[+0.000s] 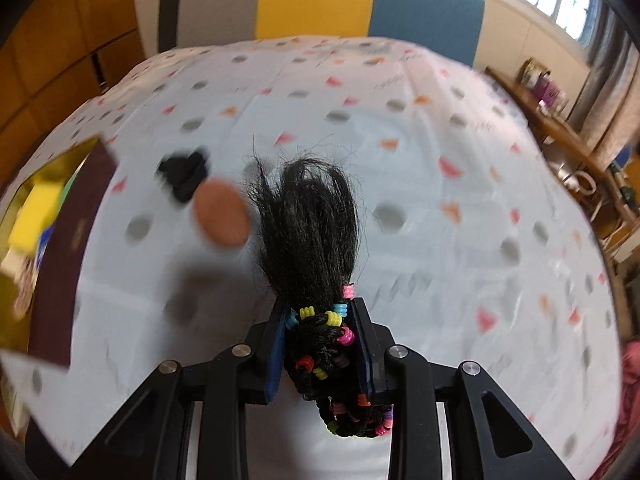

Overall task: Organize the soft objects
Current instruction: 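Lower the towel into the tray and open left tool while right tool grasps the black hair piece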

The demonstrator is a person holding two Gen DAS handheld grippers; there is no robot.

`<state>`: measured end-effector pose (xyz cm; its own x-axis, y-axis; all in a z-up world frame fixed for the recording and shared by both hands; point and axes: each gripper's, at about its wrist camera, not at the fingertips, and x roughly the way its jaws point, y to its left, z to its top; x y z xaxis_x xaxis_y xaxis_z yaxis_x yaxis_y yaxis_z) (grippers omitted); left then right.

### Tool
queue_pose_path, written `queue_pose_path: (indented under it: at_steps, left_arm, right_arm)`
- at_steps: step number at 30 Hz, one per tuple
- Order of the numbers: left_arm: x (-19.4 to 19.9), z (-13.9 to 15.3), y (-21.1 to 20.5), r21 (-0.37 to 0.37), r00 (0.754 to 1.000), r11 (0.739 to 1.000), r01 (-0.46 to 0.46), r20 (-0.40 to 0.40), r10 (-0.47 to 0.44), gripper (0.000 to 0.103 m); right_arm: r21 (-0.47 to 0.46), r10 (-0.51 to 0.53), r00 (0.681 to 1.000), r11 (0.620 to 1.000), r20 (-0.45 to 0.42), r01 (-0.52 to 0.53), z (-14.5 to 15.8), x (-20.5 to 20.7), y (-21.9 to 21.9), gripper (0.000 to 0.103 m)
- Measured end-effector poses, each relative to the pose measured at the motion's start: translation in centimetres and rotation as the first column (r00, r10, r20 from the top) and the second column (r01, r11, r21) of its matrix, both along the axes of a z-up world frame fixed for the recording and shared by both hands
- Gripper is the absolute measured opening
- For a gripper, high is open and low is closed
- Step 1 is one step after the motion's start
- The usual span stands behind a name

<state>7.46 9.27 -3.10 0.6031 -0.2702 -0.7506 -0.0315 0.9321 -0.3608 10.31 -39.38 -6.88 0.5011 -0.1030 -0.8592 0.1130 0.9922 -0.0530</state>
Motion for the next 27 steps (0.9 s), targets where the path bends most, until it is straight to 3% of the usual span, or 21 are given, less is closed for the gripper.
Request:
queue_pose_path:
  at_steps: [4,8,14,19,27]
  left_arm:
    - [1.3,0.0,0.7,-0.065,0.999,0.998,-0.026,-0.028,0.024,0.038]
    - [3.2,-0.3,0.7,-0.073,0.997,0.996,-0.058,-0.048,0.054,0.039]
    - [6.0,-2.7,0.3,-0.011,0.990,0.997,-0.080,-0.118,0.078,0.040]
    - [6.4,-3.8,-0.2,0.061,0.985,0.995,-0.073,-0.149,0.082,0.048]
    - [3.9,-1.5,-1.8,0.208,0.998,0.977,-0.042,-0.032,0.050,0.051]
  right_arm:
    - [0.010,0.021,0.999,1.000,-0.027,-0.021,-2.1,-2.2,1.9,0.030]
    - [0.027,0.017,0.999,1.000,-0.029,-0.017,-3.3,-2.5,2.3,0.031]
    - [0.039,0.001,1.000,0.999,-0.012,-0.001,-3.4,-2.3,2.2,0.031]
    - [0.039,-0.003,1.000,0.999,-0.009,0.003,-3.7,-2.2,2.2,0.032]
    - [0.016,-0.001,1.000,1.000,-0.005,0.001,-4.0,-2.2,2.4,0.032]
